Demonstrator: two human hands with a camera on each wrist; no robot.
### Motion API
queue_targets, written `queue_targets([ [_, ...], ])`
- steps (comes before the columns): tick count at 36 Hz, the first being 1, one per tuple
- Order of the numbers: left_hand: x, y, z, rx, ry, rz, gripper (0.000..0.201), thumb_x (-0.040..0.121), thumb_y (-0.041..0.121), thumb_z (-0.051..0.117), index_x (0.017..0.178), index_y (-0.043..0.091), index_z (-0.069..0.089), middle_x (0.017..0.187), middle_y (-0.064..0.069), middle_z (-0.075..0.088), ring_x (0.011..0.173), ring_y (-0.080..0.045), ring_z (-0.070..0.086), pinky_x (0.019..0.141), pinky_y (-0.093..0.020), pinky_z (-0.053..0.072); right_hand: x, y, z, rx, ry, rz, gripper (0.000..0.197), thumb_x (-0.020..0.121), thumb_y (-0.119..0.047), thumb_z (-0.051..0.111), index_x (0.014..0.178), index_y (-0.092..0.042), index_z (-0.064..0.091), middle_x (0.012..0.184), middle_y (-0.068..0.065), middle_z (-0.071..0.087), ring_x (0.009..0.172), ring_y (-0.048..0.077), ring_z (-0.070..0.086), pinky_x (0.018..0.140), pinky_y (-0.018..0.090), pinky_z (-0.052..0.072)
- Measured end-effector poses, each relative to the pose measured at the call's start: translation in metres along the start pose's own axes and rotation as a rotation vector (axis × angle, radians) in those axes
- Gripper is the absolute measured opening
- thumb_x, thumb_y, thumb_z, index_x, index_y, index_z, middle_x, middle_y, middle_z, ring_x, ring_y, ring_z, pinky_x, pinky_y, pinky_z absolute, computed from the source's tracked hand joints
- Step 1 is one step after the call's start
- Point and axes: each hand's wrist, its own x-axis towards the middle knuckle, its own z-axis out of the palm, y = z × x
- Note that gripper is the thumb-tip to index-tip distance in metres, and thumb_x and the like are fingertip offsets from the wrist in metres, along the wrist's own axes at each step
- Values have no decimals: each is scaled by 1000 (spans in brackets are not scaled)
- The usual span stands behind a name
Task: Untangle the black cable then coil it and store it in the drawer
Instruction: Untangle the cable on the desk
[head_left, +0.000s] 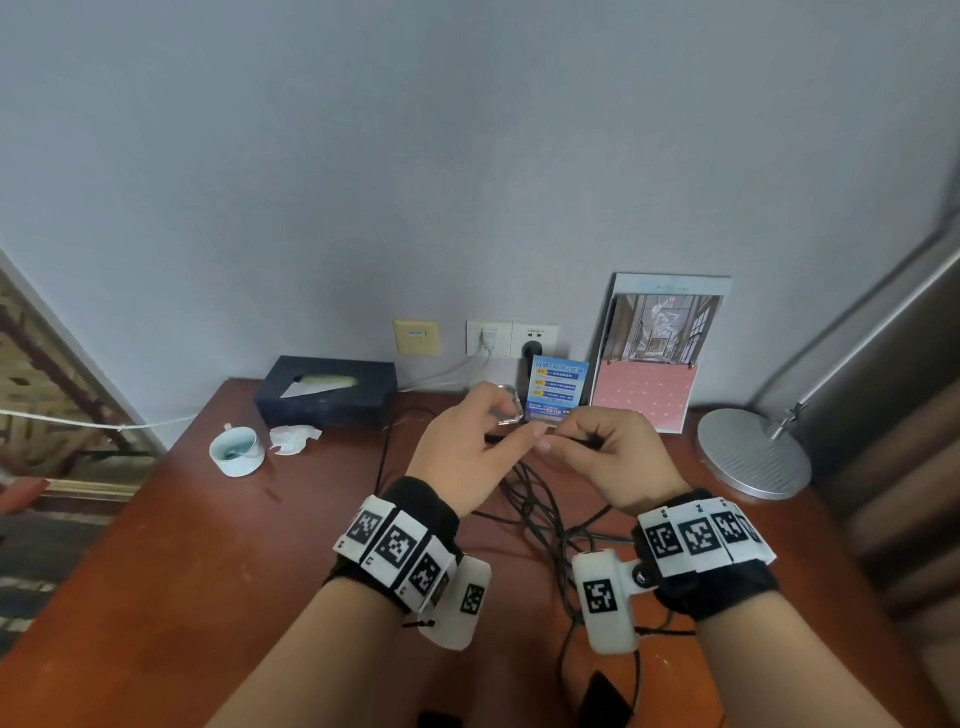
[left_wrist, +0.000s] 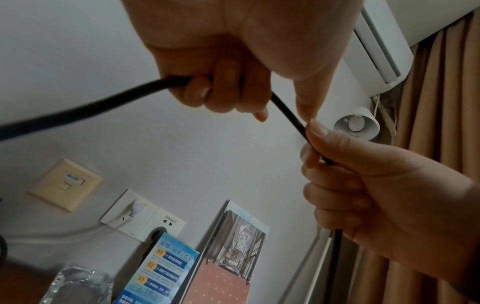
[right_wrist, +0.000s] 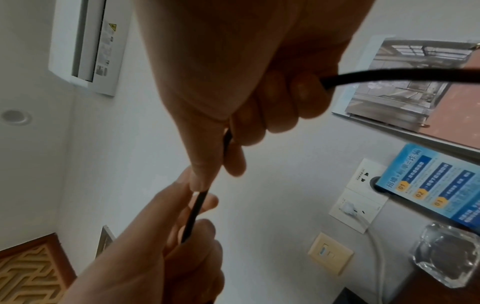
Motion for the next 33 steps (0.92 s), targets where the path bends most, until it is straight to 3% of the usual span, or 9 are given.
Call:
queue_targets([
  [2,-1,0,-2,-5,-3,-16,28,85,45,68,95,24,53,67,20,54,73,8,56,67,-20,40,0,1,-3,6,1,8,28,79,-22,75,65,-1,62,62,24,58,57,16,46,55,32,41],
  [6,-3,-5,-11,-11,57,-63,31,80,45,74,88,22,54,78,15,62,84,2,61,75,-24,46,-1,5,-12,5,38,33,28,79,-22,74,62,-4,63,55,15,55,55,14,46,57,26,40],
  [10,-1,-10,-22,25,97,-72,30,79,48,73,78,23,55,75,14,61,80,0,58,71,-21,43,0,13,-21,19,64,78,23,83,-22,71,70,-3,68,71,27,65,64,37,60,68,42,52],
  [14,0,-13,-25,116,107,-16,28,79,48,72,71,27,56,56,15,51,60,1,49,59,-20,34,3,15,-19,-105,32,76,20,82,-27,72,69,-13,71,68,13,69,64,27,61,67,39,51],
  [18,0,-11,-25,197,86,29,21,81,44,72,76,29,58,59,17,53,63,-1,52,61,-24,37,5,13,-14,-331,23,85,23,80,-31,73,62,-18,67,56,-7,61,56,7,54,59,29,45],
  [25,4,-10,-24,369,54,40,7,87,38,60,87,31,61,78,11,66,75,-11,61,77,-35,49,5,12,-6,-418,12,76,27,81,-36,70,63,-18,65,59,-6,64,61,11,59,60,29,47],
  [29,9,-6,-19,570,-68,-39,24,92,33,42,98,30,64,97,9,67,96,-21,59,87,-41,46,4,11,3,-374,-25,84,30,84,-36,67,63,-16,62,59,-5,65,58,10,58,60,25,47],
  [31,7,-3,-12,637,-114,-19,28,94,31,37,102,28,63,102,6,66,99,-23,59,89,-40,44,3,8,8,-334,-33,76,31,87,-32,65,63,-14,59,55,-4,61,52,9,52,55,21,42],
  [33,4,3,-3,594,-152,42,24,95,29,35,94,23,58,97,3,66,96,-25,60,86,-38,42,2,4,12,-302,-72,41,29,90,-26,61,64,-13,56,56,-1,57,53,9,48,57,24,40],
])
